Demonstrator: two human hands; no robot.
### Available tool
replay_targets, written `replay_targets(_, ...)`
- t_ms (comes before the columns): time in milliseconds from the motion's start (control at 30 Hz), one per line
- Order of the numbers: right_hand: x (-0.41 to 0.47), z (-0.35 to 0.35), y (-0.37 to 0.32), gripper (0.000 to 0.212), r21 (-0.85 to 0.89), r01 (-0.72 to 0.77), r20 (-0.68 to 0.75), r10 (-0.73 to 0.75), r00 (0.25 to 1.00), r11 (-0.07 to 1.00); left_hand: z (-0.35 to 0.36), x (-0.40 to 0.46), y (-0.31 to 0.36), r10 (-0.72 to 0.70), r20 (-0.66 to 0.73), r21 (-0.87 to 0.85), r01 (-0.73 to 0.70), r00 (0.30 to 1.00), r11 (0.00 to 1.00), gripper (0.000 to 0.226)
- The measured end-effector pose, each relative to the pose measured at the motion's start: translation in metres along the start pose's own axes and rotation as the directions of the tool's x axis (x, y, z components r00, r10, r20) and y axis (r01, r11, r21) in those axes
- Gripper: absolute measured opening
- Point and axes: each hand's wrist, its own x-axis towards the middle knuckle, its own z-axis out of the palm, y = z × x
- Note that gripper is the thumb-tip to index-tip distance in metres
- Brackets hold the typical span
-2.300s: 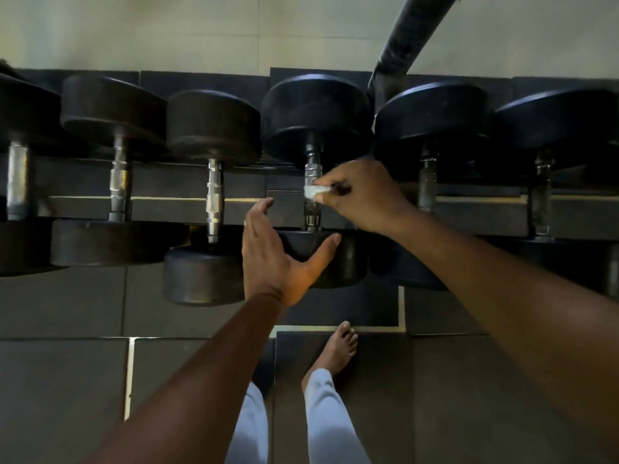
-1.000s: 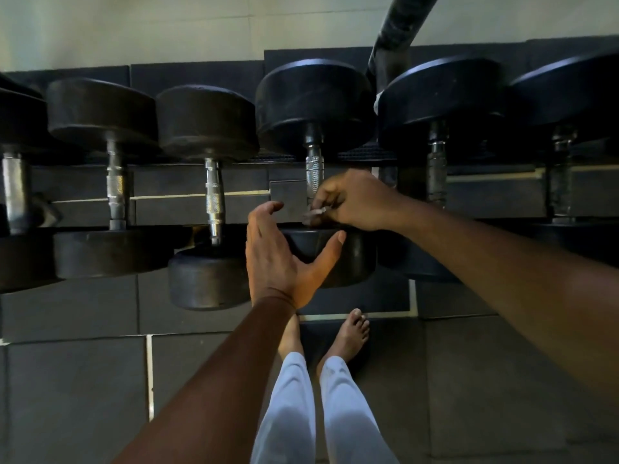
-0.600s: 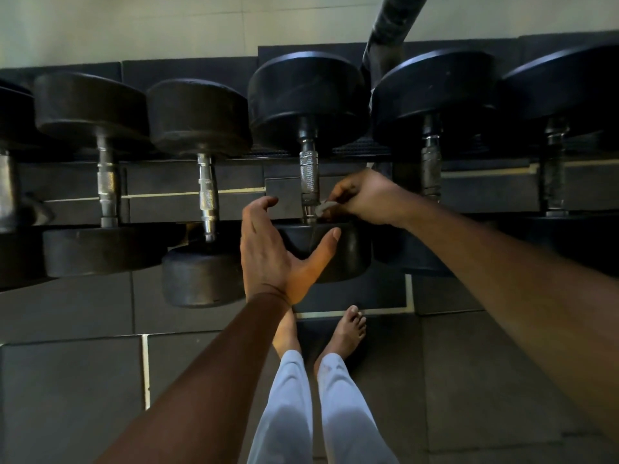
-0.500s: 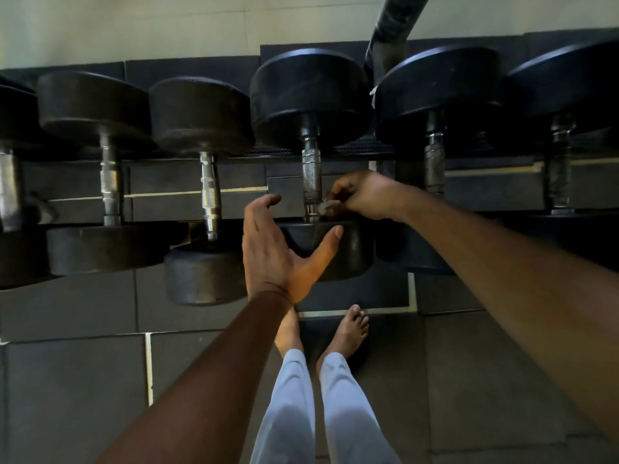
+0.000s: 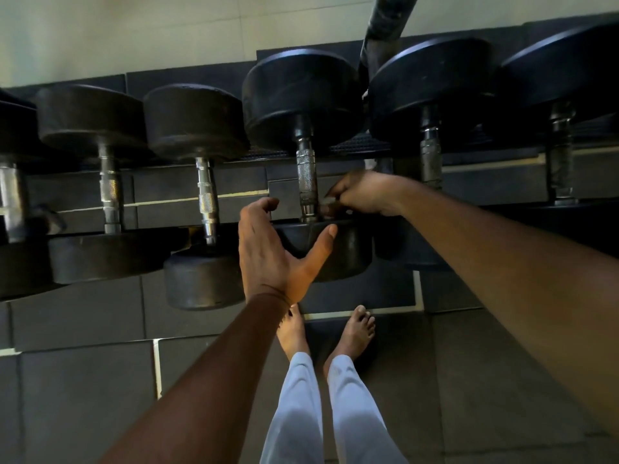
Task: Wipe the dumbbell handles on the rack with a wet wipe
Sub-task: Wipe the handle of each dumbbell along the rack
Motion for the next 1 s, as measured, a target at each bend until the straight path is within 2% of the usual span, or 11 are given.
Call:
replay_targets(133,-0.024,-0.009,-0.001,0.020,0.084,0.108,-0.023,-0.106,0.994,0.991,0.000,0.000,0.000,0.001,-0.005,-0.014,-0.001,1.000,1.000,0.093)
replay_targets(200,-0.027,-0.004,-0.008,0.027,0.162,0.216,-0.104,-0.201,0.974,0.963,0.000,0.000,0.001,-0.008,0.000,-0.024,0.008,1.000,1.000,0.094)
replay_targets(233,-0.025,-0.001,-0.011,0.028,0.137,0.276,-0.164,-0.253,0.954,0.951,0.000,0.000,0.001,-0.019,0.003,-0.029,0.019,1.000,0.999,0.095)
replay_targets(300,-0.022,0.005,-0.017,0.028,-0.023,0.359,-0.233,-0.354,0.906,0.933,-0.001,-0.001,0.002,-0.039,0.010,-0.045,0.039,0.999,0.998,0.098)
replay_targets(433,-0.025,0.004,-0.020,0.024,-0.271,0.414,-0.164,-0.465,0.870,0.869,0.000,-0.002,0.001,-0.048,0.003,-0.082,0.048,0.999,0.995,0.099)
replay_targets(533,-0.028,0.003,-0.021,0.020,-0.435,0.427,-0.080,-0.507,0.858,0.793,0.000,-0.002,0.001,-0.058,-0.006,-0.079,0.057,0.998,0.995,0.100)
replay_targets(633,-0.027,0.001,-0.026,0.021,-0.513,0.409,-0.108,-0.530,0.841,0.755,0.000,-0.003,0.000,-0.062,0.001,-0.061,0.062,0.998,0.996,0.101)
replay_targets(733,-0.023,-0.001,-0.032,0.025,-0.546,0.402,-0.251,-0.601,0.759,0.735,-0.001,-0.003,0.000,-0.065,0.004,-0.063,0.065,0.998,0.996,0.100)
replay_targets(867,-0.007,-0.009,-0.047,0.032,-0.609,0.255,-0.531,-0.625,0.572,0.751,0.000,-0.003,-0.001,-0.060,0.002,-0.064,0.060,0.998,0.996,0.100)
replay_targets(933,-0.001,-0.009,-0.049,0.031,-0.630,0.228,-0.559,-0.637,0.530,0.742,0.000,-0.003,-0.001,-0.061,-0.002,-0.064,0.061,0.998,0.996,0.099)
replay_targets(1000,-0.003,-0.005,-0.048,0.030,-0.627,0.242,-0.555,-0.642,0.529,0.741,0.000,-0.003,0.000,-0.062,-0.003,-0.067,0.062,0.998,0.996,0.099)
